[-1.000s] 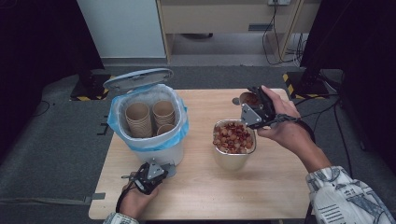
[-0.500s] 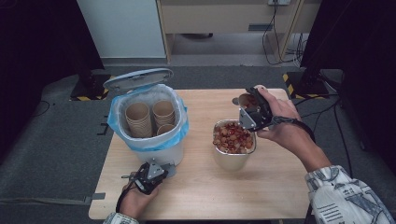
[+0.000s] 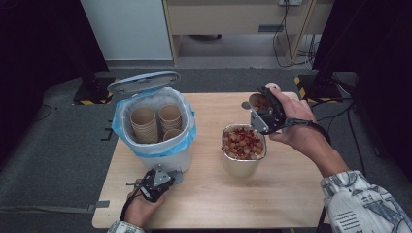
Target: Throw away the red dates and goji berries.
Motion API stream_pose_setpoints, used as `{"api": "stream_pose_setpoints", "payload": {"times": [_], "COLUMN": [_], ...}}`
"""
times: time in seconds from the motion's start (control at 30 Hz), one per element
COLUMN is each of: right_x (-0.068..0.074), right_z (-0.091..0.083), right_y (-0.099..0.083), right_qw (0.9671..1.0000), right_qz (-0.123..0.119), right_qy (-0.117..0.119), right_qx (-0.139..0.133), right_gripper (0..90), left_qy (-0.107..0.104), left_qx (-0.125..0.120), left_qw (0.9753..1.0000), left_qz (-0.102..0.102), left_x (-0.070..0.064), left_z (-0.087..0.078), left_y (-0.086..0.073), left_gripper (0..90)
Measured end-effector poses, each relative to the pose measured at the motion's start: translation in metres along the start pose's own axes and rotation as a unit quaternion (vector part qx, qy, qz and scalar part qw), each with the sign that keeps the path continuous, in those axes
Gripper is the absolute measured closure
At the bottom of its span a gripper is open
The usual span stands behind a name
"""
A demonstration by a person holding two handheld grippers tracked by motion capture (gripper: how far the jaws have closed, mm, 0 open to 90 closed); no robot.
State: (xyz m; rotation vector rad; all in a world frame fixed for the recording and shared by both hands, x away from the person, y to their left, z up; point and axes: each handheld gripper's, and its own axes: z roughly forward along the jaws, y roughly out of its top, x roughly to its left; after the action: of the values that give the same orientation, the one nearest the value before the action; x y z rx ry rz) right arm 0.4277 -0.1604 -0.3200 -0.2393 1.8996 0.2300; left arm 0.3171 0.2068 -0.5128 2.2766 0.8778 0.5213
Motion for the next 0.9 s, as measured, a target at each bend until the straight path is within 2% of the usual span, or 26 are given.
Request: {"api": "stream_pose_setpoints", "payload": {"times": [0.27, 0.4, 0.53, 0.9], "right_x": [-0.011, -0.014, -0.017, -0.017], "right_z": [-0.005, -0.007, -0.009, -0.009], "right_y": [0.004, 0.007, 0.009, 0.01], "right_qw": [0.9992, 0.9971, 0.9958, 0.9957], "right_qz": [-0.036, -0.07, -0.085, -0.087], "right_qy": [-0.015, -0.022, -0.025, -0.026], "right_qx": [0.008, 0.02, 0.022, 0.02], "right_gripper": [25.8, 26.1, 26.7, 27.6], "left_qy": [0.0, 0.0, 0.0, 0.0], "left_qx": [0.0, 0.0, 0.0, 0.0], "left_qw": [1.0, 1.0, 1.0, 1.0], "left_qz": [0.0, 0.0, 0.0, 0.0], "left_x": [0.0, 0.0, 0.0, 0.0], "left_z": [0.0, 0.0, 0.0, 0.0], "left_y": [0.0, 0.0, 0.0, 0.0], "left_gripper": [89.9, 89.9, 89.9, 89.9]}}
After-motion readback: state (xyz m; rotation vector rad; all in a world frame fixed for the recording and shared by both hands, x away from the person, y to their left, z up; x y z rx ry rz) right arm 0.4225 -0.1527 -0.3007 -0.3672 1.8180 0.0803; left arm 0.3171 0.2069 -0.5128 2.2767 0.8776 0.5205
